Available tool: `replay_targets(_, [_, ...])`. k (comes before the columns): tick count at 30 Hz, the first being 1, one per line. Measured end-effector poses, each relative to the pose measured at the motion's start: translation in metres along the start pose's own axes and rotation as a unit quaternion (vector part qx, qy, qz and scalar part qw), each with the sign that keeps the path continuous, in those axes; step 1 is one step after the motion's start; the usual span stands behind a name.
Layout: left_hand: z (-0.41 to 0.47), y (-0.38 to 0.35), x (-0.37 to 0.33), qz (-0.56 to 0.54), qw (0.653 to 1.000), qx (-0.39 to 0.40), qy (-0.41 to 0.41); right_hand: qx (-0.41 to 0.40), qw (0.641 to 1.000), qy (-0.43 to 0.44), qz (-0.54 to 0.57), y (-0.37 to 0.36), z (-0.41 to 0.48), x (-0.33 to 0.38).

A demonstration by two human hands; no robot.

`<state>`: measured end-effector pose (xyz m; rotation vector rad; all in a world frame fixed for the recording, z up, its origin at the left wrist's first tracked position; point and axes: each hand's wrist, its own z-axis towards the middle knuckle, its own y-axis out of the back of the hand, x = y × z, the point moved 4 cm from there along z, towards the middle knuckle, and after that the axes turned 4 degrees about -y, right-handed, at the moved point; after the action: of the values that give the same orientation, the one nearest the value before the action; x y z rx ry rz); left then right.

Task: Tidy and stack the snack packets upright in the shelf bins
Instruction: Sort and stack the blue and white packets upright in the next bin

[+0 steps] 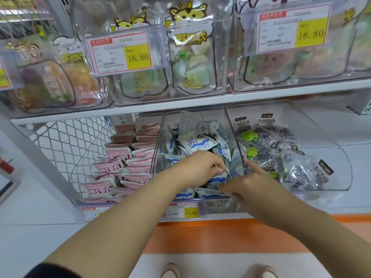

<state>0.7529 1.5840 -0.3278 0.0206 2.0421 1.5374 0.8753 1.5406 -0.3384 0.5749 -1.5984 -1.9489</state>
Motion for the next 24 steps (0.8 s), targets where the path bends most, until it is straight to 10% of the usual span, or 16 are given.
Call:
replay_targets(11, [-0.019,-0.033,0.001,-0.098,0.985,0.139,-0.029,-0.139,0.985,-0.024,0.096,0.002,0.001,-0.018])
replay_targets(20, [-0.023,0.021,0.012,-0.108,0.992,0.011,0.062,-0.091,0.994,-0.054,0.033,-0.007,-0.006,-0.022])
replay_targets(24, [0.005,0.033,0.017,0.095,0.984,-0.081,0.125,-0.067,0.992,-0.066,0.082,-0.008,-0.002,-0.024])
